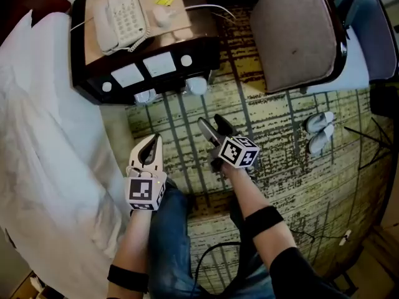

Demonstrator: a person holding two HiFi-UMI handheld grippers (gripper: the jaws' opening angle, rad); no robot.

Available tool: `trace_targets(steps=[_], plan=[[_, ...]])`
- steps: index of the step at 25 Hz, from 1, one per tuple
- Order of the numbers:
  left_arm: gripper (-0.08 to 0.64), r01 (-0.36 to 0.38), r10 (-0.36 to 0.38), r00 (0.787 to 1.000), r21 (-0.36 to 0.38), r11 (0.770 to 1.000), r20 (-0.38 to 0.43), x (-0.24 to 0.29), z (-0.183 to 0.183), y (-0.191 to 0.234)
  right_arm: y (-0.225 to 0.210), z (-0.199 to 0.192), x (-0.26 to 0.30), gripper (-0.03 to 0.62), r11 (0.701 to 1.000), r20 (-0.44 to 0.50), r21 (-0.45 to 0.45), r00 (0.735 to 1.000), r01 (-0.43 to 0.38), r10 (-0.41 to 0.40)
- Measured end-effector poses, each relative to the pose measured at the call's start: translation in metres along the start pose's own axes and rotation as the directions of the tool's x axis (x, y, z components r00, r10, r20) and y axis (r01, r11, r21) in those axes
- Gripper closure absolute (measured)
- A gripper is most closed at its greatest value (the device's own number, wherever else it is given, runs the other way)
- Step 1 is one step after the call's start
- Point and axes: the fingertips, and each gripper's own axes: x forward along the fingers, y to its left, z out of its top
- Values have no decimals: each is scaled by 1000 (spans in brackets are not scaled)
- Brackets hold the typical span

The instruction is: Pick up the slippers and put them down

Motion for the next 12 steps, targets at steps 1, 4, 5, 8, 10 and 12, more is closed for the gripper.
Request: trace_targets(steps=[1,4,5,8,10,12], plan=[[558,2,-2,1000,-5,1000,-3,9,-9,2,-15,-8,10,207,999,7,33,1000,6,-7],[558,27,-27,1000,16,1000,-9,34,-35,7,-53,-24,40,181,993,28,118,1000,8,-11],[558,37,-37,999,29,999,-10,42,-44,9,-63,-29,49,181,990,33,139,999,5,-9],[558,52,-52,999,39,998,-11,65,-66,13,-92,-41,76,181,978,50,206,999,0,-11],[558,77,-76,997,74,994,-9,81,-78,14,-111,-47,91,181,966,68,259,998,-4,-14],[558,92,-92,996,100,991,-3,95,-86,14,-128,-51,105,179,952,87,306,996,-9,-18]])
